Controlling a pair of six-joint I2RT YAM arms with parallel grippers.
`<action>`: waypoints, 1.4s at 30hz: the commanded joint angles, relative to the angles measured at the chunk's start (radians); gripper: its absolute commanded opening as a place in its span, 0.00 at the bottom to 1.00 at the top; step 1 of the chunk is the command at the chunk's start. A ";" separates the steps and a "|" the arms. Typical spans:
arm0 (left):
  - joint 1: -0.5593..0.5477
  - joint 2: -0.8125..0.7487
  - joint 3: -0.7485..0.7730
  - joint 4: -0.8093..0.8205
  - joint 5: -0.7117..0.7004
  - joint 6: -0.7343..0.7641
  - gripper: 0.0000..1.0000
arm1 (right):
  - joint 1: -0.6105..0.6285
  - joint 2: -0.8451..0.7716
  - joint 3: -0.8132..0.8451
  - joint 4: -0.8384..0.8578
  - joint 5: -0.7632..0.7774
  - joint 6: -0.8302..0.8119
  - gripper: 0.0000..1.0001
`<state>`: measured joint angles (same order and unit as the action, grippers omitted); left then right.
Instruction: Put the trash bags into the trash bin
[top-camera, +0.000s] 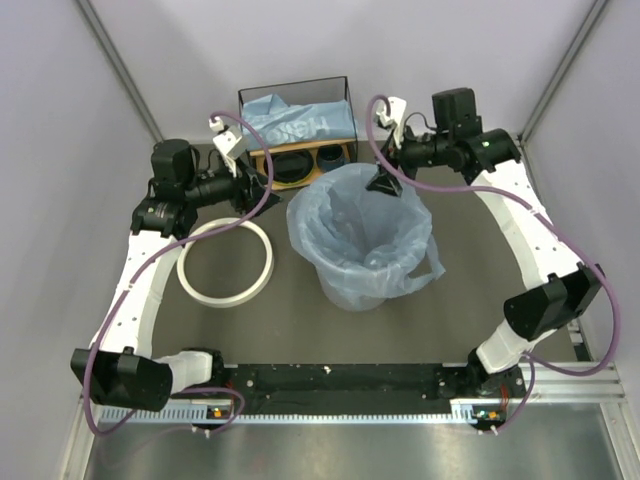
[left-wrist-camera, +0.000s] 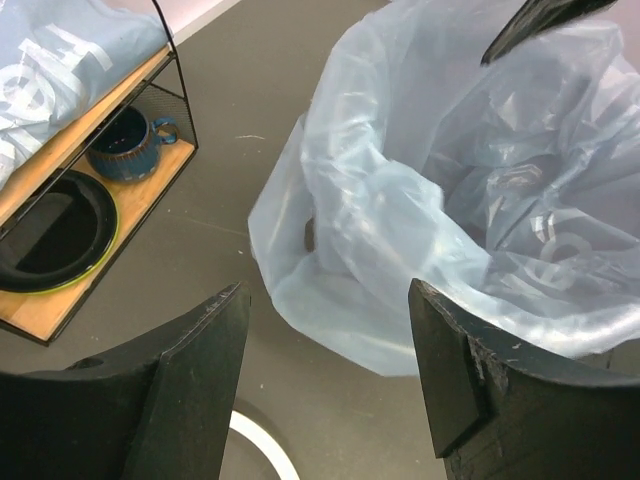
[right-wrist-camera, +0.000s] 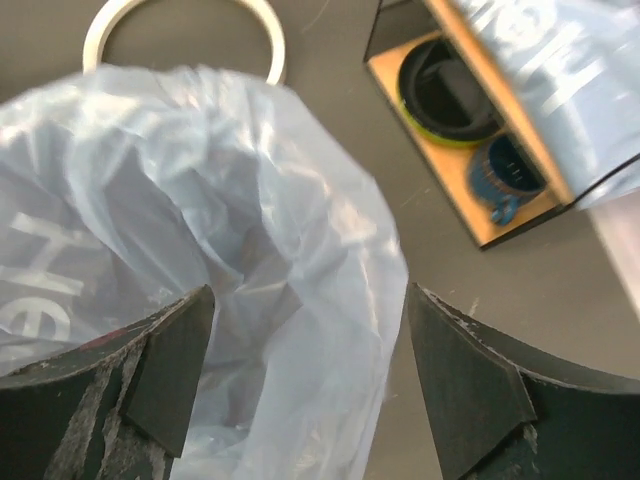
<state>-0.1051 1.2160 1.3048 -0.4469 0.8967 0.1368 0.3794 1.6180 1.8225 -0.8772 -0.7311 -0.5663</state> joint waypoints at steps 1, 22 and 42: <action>0.005 -0.016 0.008 0.036 -0.013 -0.015 0.70 | -0.008 -0.006 0.145 -0.003 0.042 0.074 0.80; -0.007 0.010 -0.024 0.189 -0.065 -0.118 0.64 | 0.314 -0.149 -0.126 0.092 0.728 0.448 0.00; -0.008 0.007 -0.130 0.338 -0.068 -0.235 0.65 | 0.409 -0.035 -0.615 0.408 0.782 0.580 0.00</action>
<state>-0.1120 1.2335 1.1889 -0.1703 0.8295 -0.0811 0.7830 1.5597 1.2026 -0.5758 0.0940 0.0338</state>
